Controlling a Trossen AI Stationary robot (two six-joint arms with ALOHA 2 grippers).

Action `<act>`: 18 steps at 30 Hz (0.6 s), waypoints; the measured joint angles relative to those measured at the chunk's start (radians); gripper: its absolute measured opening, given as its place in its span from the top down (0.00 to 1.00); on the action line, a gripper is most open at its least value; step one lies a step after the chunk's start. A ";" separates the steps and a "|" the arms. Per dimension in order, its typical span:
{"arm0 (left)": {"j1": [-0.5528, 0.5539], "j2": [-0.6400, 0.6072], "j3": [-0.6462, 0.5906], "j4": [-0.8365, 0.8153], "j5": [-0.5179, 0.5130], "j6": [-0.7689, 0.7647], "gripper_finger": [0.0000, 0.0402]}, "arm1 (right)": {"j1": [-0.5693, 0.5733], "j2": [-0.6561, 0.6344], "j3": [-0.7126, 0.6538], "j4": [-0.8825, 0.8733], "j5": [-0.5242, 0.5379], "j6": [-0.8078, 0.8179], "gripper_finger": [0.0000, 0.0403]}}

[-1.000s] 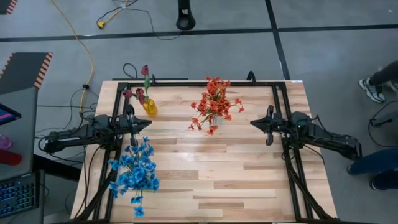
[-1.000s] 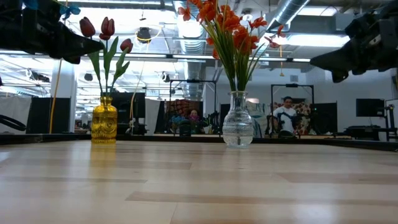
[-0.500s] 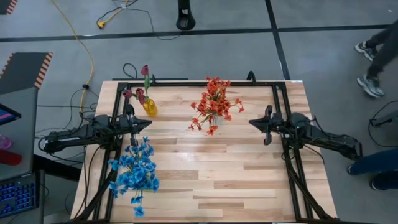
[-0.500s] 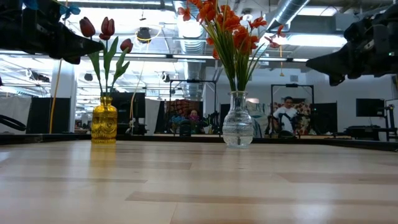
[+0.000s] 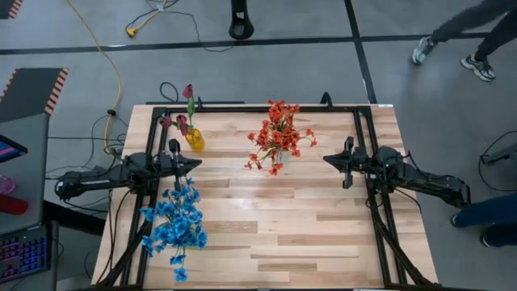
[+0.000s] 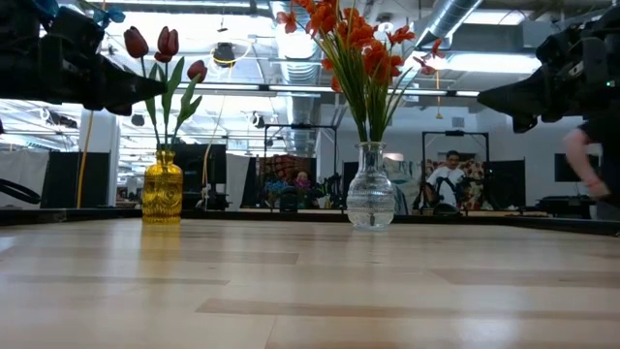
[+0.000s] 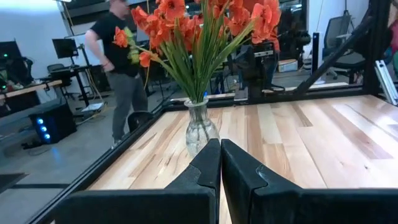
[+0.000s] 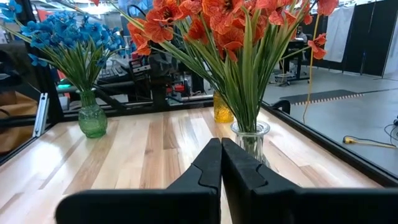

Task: Sort flowers into vase by color
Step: Return to Home Position

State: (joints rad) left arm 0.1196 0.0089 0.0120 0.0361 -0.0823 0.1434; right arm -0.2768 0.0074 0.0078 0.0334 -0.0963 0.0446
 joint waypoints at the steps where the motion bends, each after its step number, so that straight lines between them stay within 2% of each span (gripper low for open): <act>1: 0.000 -0.005 0.000 -0.001 0.004 0.004 1.00 | 0.000 0.000 0.000 0.000 0.000 0.000 0.90; 18: 0.000 -0.005 -0.003 0.000 0.026 0.007 1.00 | 0.000 0.000 -0.001 -0.001 0.000 0.000 0.90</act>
State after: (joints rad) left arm 0.1192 0.0036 0.0093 0.0360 -0.0561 0.1501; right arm -0.2768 0.0074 0.0067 0.0326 -0.0963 0.0446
